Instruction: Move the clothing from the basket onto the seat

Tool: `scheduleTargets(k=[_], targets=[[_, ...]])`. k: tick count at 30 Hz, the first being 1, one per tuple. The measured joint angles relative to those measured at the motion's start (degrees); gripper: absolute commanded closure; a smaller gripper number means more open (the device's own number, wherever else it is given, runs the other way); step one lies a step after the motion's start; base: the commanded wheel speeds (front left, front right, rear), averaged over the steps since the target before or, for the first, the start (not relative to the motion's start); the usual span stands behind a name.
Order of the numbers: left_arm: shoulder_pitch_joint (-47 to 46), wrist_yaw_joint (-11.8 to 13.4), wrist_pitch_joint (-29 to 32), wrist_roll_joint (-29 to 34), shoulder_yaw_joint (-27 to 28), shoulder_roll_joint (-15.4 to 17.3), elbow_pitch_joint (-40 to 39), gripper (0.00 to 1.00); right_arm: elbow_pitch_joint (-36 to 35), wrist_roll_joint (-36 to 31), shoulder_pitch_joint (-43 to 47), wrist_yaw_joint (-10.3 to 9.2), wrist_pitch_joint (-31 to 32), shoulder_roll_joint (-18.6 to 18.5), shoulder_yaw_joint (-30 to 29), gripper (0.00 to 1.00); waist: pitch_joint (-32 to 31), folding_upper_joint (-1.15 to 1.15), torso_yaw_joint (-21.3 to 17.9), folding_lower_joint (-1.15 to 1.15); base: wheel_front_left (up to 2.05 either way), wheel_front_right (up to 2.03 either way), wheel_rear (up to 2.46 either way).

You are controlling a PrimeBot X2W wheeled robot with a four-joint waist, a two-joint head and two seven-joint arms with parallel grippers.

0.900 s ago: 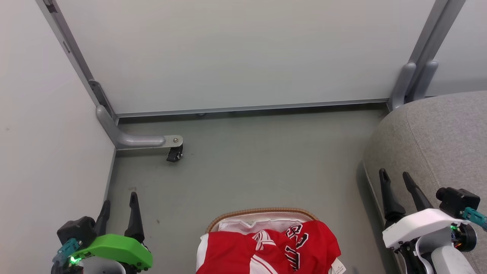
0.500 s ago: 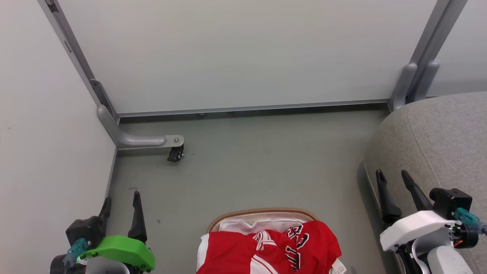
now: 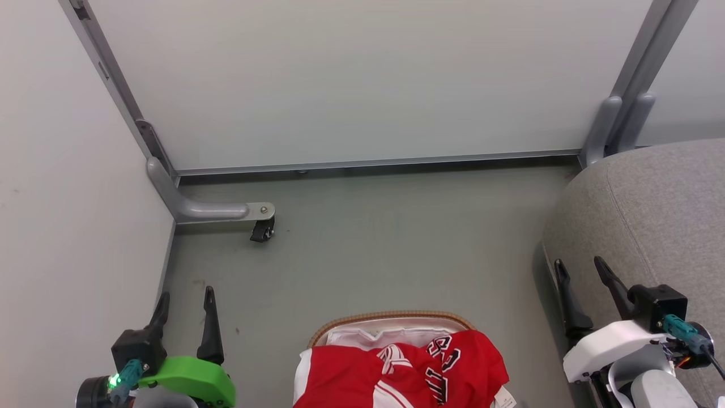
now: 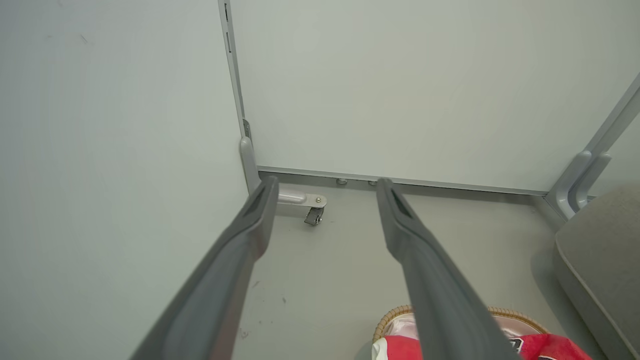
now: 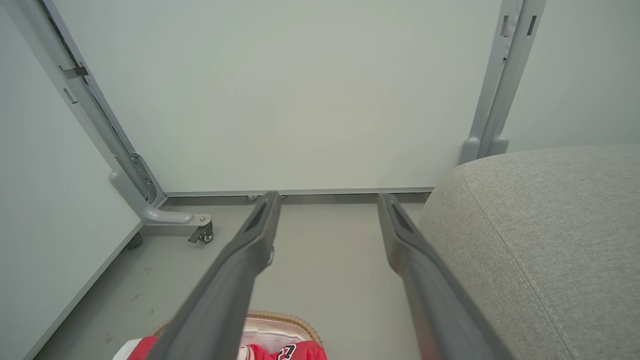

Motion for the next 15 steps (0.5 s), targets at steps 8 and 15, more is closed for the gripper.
scheduleTargets(k=[8, 15], targets=[[1.0, -1.2, -0.9, 2.9, 1.2, -0.8, 0.1, 0.0, 1.0, -3.8, 0.4, 0.0, -0.9, 0.2, 0.1, 0.0, 0.1, 0.0, -0.2, 0.0, 0.0, 0.0, 0.0], [1.4, -3.4, -1.5, 4.6, 1.1, -1.6, 1.7, 0.0, 1.4, -6.9, 0.2, 0.0, -1.6, 0.6, -0.1, 0.0, 1.4, 0.0, -0.5, 0.0, 0.0, 0.0, 0.0]])
